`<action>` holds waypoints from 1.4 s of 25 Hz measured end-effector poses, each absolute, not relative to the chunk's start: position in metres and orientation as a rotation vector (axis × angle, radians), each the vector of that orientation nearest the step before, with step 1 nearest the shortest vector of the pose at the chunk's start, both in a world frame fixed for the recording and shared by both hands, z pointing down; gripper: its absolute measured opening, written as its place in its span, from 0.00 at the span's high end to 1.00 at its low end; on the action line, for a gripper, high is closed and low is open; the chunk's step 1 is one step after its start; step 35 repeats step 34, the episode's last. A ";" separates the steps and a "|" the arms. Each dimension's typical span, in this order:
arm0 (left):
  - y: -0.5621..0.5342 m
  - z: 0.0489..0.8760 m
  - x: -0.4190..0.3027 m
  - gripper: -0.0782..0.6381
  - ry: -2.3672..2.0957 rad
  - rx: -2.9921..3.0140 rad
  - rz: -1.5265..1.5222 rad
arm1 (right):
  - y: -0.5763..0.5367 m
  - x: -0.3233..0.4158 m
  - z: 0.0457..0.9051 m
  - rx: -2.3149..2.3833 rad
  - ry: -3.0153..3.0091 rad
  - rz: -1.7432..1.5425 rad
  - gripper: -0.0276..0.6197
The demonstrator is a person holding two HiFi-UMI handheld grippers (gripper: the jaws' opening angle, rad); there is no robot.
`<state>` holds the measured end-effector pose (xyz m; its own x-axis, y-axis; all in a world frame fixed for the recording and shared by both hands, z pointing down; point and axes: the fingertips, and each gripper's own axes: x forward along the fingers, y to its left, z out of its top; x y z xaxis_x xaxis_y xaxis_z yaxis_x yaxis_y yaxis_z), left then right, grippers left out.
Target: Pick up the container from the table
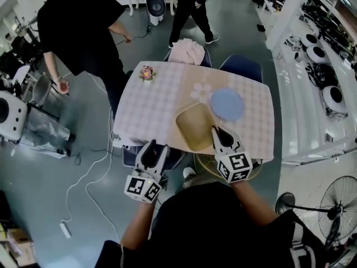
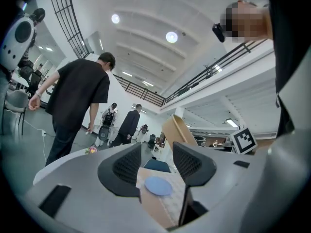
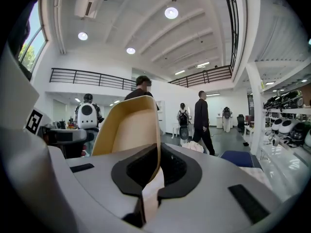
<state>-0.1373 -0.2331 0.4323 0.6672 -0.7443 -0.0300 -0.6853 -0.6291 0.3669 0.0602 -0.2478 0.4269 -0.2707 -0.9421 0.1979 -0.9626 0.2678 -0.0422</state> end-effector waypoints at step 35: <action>-0.267 0.418 -0.114 0.88 -1.094 2.615 -0.196 | -0.274 0.083 0.408 1.887 -2.395 0.206 0.95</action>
